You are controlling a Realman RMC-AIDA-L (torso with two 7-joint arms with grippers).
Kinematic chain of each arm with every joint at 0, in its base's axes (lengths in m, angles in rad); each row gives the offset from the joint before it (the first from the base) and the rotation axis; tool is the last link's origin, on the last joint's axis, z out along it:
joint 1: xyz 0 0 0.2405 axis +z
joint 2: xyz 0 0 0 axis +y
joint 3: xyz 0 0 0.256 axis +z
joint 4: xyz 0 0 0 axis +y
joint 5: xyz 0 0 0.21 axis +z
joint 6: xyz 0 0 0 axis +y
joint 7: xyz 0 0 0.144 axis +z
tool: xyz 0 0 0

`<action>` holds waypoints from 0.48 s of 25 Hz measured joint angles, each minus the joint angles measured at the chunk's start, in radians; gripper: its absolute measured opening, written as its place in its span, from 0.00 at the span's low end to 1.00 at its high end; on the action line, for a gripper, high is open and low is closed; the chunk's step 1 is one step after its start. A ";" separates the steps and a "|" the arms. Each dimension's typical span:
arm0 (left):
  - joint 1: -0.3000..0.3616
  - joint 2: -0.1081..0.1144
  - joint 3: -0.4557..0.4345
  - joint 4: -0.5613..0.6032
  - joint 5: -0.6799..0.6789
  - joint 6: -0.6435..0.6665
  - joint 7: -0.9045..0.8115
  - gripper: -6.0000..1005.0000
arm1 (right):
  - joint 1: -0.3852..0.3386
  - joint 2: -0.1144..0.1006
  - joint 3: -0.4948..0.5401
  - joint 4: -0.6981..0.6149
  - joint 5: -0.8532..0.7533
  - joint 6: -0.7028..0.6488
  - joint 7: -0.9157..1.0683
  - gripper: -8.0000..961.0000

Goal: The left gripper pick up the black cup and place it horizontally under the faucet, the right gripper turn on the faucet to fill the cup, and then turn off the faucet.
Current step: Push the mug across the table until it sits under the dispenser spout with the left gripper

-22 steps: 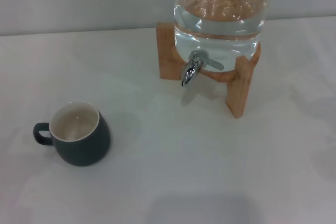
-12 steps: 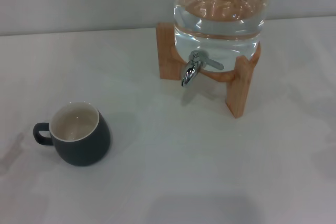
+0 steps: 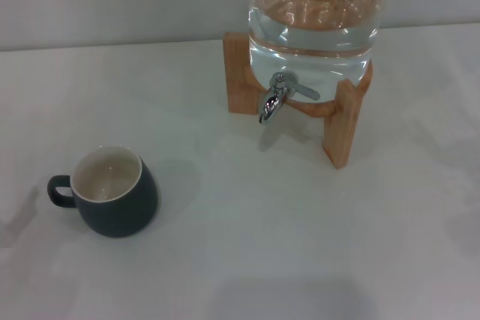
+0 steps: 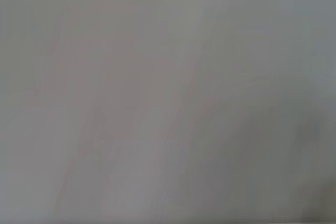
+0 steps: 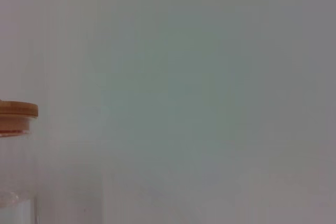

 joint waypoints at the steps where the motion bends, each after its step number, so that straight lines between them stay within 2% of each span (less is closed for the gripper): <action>1: -0.001 0.000 0.000 -0.007 0.000 -0.004 0.016 0.86 | 0.000 0.000 0.000 0.000 0.000 0.000 0.000 0.88; 12: 0.006 -0.001 -0.006 -0.105 -0.013 -0.043 0.223 0.86 | 0.000 0.000 0.009 0.000 0.000 -0.002 0.000 0.88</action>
